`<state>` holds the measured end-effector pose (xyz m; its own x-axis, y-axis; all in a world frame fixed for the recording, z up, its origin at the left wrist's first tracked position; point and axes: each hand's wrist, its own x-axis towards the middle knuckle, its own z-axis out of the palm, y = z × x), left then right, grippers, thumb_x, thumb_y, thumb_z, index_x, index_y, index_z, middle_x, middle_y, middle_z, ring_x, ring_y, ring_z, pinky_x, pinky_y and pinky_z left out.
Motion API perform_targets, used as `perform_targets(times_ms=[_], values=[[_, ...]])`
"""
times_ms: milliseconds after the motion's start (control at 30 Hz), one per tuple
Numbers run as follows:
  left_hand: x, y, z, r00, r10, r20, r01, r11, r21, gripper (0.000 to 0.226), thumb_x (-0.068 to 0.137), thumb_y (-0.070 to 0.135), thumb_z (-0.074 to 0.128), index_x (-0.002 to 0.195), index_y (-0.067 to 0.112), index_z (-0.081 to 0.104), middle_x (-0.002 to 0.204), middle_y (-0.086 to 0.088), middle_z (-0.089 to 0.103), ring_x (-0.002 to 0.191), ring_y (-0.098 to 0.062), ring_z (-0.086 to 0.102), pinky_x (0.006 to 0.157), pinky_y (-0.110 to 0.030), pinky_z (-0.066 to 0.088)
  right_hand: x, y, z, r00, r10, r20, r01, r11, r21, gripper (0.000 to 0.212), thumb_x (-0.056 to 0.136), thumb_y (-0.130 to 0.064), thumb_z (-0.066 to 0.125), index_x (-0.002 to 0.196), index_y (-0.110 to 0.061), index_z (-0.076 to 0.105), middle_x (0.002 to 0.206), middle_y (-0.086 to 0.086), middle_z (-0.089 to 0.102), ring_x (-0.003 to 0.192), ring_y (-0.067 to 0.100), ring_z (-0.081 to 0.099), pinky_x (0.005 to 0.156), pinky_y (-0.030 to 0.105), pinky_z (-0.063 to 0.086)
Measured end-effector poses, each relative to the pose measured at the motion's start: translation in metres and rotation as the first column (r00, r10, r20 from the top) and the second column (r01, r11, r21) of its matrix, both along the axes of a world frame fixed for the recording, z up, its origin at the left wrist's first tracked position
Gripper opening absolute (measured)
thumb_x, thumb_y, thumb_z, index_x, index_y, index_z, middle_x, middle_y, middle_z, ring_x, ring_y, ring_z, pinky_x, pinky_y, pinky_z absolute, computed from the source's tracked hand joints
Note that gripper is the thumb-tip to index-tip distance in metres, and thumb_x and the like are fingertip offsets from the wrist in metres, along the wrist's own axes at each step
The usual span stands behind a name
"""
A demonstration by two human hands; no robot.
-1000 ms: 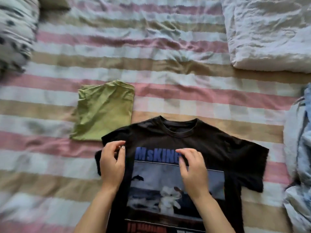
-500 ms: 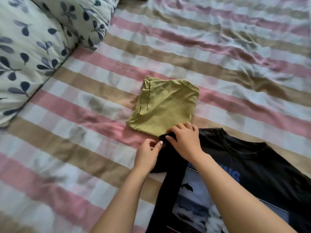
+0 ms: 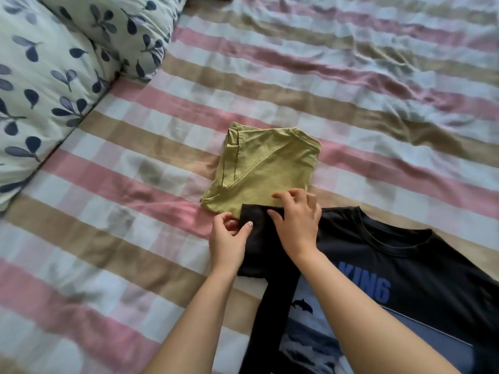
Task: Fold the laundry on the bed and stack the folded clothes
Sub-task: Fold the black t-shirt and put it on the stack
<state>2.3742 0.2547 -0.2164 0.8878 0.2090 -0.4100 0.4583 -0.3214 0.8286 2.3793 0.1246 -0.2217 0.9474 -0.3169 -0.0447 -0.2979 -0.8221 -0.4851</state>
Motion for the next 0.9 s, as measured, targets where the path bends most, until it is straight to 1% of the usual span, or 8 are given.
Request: perform_targets(times_ms=[100, 200, 333, 400, 500, 567, 733, 900], values=[[0.005, 0.002, -0.003, 0.990, -0.078, -0.117, 0.079, 0.997, -0.001, 0.050, 0.071, 0.018, 0.078, 0.109, 0.009, 0.047, 0.103, -0.010, 0.060, 0.096, -0.021, 0.059, 0.086, -0.035, 0.049, -0.027, -0.001, 0.003, 0.988, -0.026, 0.149, 0.022, 0.999, 0.025, 0.020, 0.079, -0.018, 0.070, 0.098, -0.014, 0.067, 0.095, 0.008, 0.061, 0.092, 0.030, 0.055, 0.075, 0.042, 0.044], [-0.001, 0.003, -0.002, 0.980, -0.148, -0.135, 0.146, 0.989, -0.028, 0.040, 0.073, 0.005, 0.074, 0.106, 0.003, 0.052, 0.104, -0.018, 0.064, 0.097, -0.029, 0.063, 0.088, -0.044, 0.050, -0.052, -0.003, 0.001, 0.999, 0.037, -0.005, -0.036, 0.990, 0.133, 0.021, 0.087, -0.018, 0.060, 0.107, -0.014, 0.065, 0.102, 0.004, 0.061, 0.097, 0.025, 0.052, 0.080, 0.040, 0.045], [-0.027, -0.005, 0.014, 0.957, -0.211, 0.200, 0.170, 0.964, 0.203, 0.027, 0.078, 0.007, 0.071, 0.103, 0.011, 0.062, 0.096, -0.001, 0.066, 0.078, -0.004, 0.057, 0.071, -0.007, 0.043, -0.074, -0.009, 0.009, 0.997, -0.063, 0.054, 0.036, 0.915, 0.402, 0.023, 0.091, -0.017, 0.056, 0.112, -0.019, 0.063, 0.108, -0.006, 0.058, 0.102, 0.010, 0.050, 0.089, 0.022, 0.040], [-0.040, -0.020, 0.027, 0.850, -0.359, 0.387, 0.260, 0.923, 0.285, 0.027, 0.079, 0.012, 0.069, 0.105, 0.012, 0.063, 0.092, 0.004, 0.063, 0.074, -0.002, 0.052, 0.066, -0.006, 0.040, -0.086, -0.021, 0.018, 0.965, -0.258, 0.048, 0.175, 0.769, 0.614, 0.018, 0.092, -0.017, 0.055, 0.105, -0.025, 0.062, 0.103, -0.009, 0.061, 0.096, 0.004, 0.056, 0.084, 0.017, 0.044], [-0.057, -0.045, 0.035, 0.670, -0.611, 0.422, 0.546, 0.791, 0.277, 0.025, 0.086, 0.027, 0.056, 0.109, 0.020, 0.060, 0.096, 0.003, 0.064, 0.085, -0.003, 0.057, 0.072, -0.014, 0.046, -0.101, -0.043, 0.025, 0.879, -0.426, -0.215, 0.378, 0.346, 0.859, 0.020, 0.096, -0.027, 0.043, 0.104, -0.023, 0.061, 0.098, 0.002, 0.067, 0.084, 0.012, 0.065, 0.070, 0.026, 0.051], [-0.060, -0.055, 0.031, 0.692, -0.623, 0.364, 0.605, 0.776, 0.179, 0.027, 0.090, 0.023, 0.053, 0.113, 0.014, 0.063, 0.101, 0.002, 0.065, 0.092, -0.003, 0.059, 0.081, -0.022, 0.048, -0.110, -0.056, 0.025, 0.829, -0.418, -0.371, 0.470, 0.162, 0.868, 0.032, 0.096, -0.036, 0.038, 0.113, -0.017, 0.057, 0.099, 0.006, 0.065, 0.083, 0.017, 0.065, 0.061, 0.026, 0.052], [-0.040, -0.072, 0.014, 0.676, -0.625, 0.390, 0.514, 0.780, 0.357, 0.028, 0.087, 0.001, 0.050, 0.110, 0.003, 0.065, 0.107, -0.011, 0.062, 0.103, -0.025, 0.057, 0.094, -0.024, 0.040, -0.112, -0.064, 0.013, 0.848, -0.404, -0.343, 0.510, 0.446, 0.735, 0.051, 0.085, -0.026, 0.064, 0.131, -0.019, 0.041, 0.097, 0.003, 0.062, 0.090, 0.018, 0.062, 0.080, 0.040, 0.053], [-0.017, -0.083, -0.020, 0.481, -0.877, 0.011, 0.594, 0.334, 0.732, 0.045, 0.096, 0.028, 0.042, 0.141, 0.028, 0.036, 0.153, 0.006, 0.023, 0.143, -0.022, 0.012, 0.112, -0.048, 0.003, -0.112, -0.055, 0.003, 0.973, -0.231, 0.006, 0.230, 0.969, 0.087, 0.049, 0.074, -0.027, 0.073, 0.119, -0.017, 0.057, 0.118, 0.005, 0.058, 0.108, 0.025, 0.054, 0.085, 0.040, 0.048]])
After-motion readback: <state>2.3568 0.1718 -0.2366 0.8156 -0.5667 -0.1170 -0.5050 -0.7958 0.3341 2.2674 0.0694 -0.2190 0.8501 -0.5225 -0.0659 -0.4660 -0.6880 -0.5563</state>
